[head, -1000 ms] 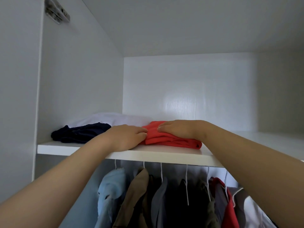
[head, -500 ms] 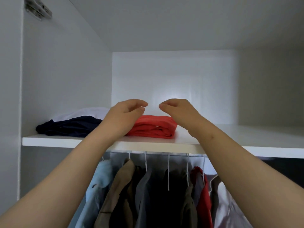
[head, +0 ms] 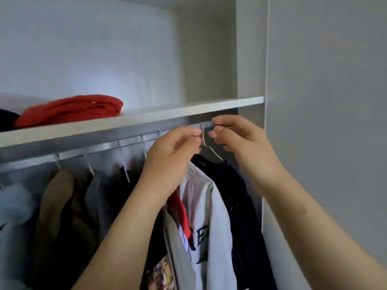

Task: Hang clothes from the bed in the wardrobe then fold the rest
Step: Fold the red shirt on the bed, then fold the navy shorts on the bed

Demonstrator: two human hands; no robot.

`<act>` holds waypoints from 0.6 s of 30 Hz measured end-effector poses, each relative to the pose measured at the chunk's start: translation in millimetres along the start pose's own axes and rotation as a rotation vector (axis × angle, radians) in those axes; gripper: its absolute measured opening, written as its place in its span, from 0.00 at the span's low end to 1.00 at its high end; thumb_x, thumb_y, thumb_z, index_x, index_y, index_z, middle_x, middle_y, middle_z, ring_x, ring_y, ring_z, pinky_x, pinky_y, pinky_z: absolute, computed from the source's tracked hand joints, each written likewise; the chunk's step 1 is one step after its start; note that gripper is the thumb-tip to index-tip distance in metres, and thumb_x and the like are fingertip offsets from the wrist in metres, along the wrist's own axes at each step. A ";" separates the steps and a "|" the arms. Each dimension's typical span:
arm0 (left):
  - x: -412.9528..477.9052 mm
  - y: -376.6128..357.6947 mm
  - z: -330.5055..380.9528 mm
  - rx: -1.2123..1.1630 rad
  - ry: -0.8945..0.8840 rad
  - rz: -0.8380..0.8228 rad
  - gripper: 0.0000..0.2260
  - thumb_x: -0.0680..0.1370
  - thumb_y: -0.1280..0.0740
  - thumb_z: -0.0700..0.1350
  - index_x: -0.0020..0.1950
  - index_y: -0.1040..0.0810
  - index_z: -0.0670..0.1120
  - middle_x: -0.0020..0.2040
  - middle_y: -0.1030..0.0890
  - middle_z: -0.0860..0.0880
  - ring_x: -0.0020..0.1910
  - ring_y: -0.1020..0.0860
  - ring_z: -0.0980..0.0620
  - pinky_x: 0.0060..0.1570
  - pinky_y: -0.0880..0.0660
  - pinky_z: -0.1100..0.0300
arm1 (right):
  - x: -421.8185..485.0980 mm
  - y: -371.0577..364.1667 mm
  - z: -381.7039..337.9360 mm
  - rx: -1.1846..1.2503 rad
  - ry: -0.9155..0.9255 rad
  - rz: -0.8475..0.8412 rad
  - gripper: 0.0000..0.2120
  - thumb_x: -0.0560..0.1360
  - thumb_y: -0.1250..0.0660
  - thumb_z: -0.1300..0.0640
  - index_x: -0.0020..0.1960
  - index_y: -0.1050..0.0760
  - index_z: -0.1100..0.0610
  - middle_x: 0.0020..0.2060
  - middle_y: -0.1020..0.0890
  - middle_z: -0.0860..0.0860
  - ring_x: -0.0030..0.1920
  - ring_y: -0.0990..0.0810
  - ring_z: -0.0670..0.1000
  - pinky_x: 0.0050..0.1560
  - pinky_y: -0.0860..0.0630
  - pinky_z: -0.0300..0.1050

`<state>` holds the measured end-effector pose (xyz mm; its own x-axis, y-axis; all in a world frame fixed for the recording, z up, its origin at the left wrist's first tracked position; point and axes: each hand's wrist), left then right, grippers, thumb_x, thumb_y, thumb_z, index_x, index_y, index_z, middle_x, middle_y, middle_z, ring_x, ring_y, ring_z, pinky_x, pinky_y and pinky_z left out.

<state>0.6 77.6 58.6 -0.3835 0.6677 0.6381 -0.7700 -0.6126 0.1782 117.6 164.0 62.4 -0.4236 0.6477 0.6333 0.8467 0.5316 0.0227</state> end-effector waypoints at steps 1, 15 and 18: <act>-10.7 -17.2 -4.6 -0.031 0.037 -0.059 0.13 0.77 0.36 0.41 0.41 0.20 0.59 0.39 0.17 0.59 0.41 0.19 0.61 0.41 0.27 0.70 | -21.4 14.8 4.0 -0.023 -0.051 0.051 0.08 0.75 0.35 0.60 0.47 0.22 0.47 0.38 0.18 0.45 0.36 0.23 0.37 0.36 0.30 0.25; -223.9 -298.6 114.9 -0.444 0.210 -0.857 0.08 0.78 0.37 0.43 0.45 0.20 0.54 0.39 0.17 0.58 0.40 0.18 0.58 0.46 0.23 0.60 | -344.3 248.6 -106.9 -0.400 -0.393 0.876 0.08 0.74 0.35 0.58 0.42 0.22 0.46 0.36 0.18 0.44 0.39 0.21 0.44 0.42 0.28 0.35; -306.2 -350.3 171.1 -0.520 0.233 -1.003 0.08 0.78 0.38 0.42 0.45 0.20 0.53 0.39 0.17 0.56 0.40 0.18 0.58 0.46 0.23 0.59 | -446.2 291.2 -164.3 -0.470 -0.427 1.035 0.08 0.75 0.36 0.58 0.43 0.22 0.47 0.36 0.17 0.44 0.40 0.21 0.44 0.41 0.26 0.35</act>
<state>475.0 15.5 -71.0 0.4764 0.8511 0.2205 -0.8784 0.4497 0.1621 606.1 -59.8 -86.5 0.5251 0.8237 0.2141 0.8442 -0.5359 -0.0088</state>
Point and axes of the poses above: each hand's wrist, its own x-axis towards the middle knuckle, its own y-axis out of the back of the hand, z = x × y
